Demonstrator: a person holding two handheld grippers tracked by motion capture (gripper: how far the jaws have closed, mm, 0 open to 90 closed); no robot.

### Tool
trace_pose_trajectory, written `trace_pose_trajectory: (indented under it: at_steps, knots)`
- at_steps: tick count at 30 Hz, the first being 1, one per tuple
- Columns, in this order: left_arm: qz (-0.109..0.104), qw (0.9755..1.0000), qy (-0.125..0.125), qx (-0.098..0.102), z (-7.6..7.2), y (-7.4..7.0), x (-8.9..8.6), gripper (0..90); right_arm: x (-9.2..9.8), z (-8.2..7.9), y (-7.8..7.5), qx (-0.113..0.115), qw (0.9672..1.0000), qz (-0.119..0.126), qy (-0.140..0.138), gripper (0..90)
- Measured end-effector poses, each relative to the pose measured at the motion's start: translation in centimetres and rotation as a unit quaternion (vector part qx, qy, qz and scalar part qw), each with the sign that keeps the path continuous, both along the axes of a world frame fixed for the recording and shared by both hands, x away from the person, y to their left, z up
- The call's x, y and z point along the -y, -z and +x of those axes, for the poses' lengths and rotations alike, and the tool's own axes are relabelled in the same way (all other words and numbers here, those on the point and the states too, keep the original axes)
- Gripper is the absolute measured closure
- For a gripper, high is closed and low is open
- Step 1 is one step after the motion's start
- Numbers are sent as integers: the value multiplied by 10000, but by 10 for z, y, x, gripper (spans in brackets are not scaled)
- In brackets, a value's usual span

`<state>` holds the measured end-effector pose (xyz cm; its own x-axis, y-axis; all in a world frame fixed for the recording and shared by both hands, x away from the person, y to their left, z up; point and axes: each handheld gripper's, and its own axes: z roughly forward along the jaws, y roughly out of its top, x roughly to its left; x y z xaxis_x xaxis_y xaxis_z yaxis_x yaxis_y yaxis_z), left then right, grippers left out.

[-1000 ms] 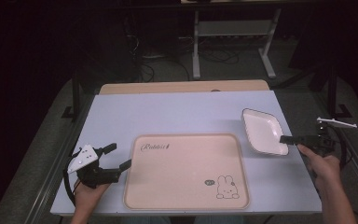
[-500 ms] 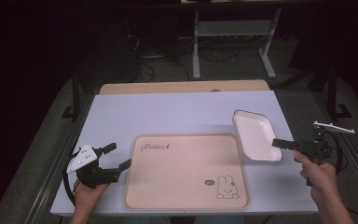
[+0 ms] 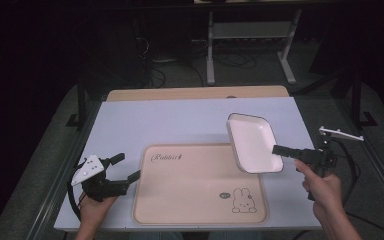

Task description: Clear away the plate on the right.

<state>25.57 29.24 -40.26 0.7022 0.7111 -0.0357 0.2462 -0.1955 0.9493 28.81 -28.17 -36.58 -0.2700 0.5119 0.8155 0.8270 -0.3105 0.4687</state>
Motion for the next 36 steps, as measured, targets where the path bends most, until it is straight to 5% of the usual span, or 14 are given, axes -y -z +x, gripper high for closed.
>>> trace_pose_trajectory:
  at_steps: [8, 13, 36]
  knots:
    - [-34, 10000, -28, 2, -1, 0, -2, 154, -27, -4, 8, -27, 9995, 290, -96, 884]
    - [-36, 10000, -31, 6, -1, 0, -2, 154, -40, -7, 13, -5, 9991, 405, 104, 884]
    - [-58, 10000, -46, 10, -2, -1, -4, 154, -91, -2, 55, -321, 9995, 64, 51, 882]
